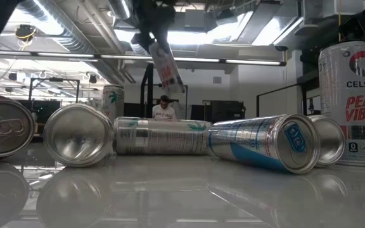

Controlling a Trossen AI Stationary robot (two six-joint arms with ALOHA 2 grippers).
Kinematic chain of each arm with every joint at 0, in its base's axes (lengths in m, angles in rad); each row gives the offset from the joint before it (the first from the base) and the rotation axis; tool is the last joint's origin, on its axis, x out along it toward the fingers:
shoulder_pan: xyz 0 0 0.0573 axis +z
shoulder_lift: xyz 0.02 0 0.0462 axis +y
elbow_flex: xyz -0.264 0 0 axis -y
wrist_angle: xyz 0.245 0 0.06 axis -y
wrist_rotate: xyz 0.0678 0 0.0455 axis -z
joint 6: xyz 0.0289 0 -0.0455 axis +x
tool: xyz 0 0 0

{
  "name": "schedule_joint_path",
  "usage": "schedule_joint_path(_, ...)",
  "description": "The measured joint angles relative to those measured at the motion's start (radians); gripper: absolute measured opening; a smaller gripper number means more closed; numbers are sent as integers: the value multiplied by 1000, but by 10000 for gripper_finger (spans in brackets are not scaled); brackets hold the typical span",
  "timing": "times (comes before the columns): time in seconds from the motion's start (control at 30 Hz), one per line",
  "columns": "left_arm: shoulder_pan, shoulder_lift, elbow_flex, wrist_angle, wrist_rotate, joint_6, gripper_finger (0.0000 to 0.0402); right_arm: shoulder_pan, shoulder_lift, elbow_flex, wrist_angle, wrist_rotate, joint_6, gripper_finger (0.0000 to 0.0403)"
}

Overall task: Place canned beverage on shelf
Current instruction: Put the white pink soda can on the shelf

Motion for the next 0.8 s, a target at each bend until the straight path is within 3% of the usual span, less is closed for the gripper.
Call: schedule_joint_path(0.8, 32, 145, 0, -71, 26, -102, 248, 0, 0, 0, -1, 0, 0, 24)
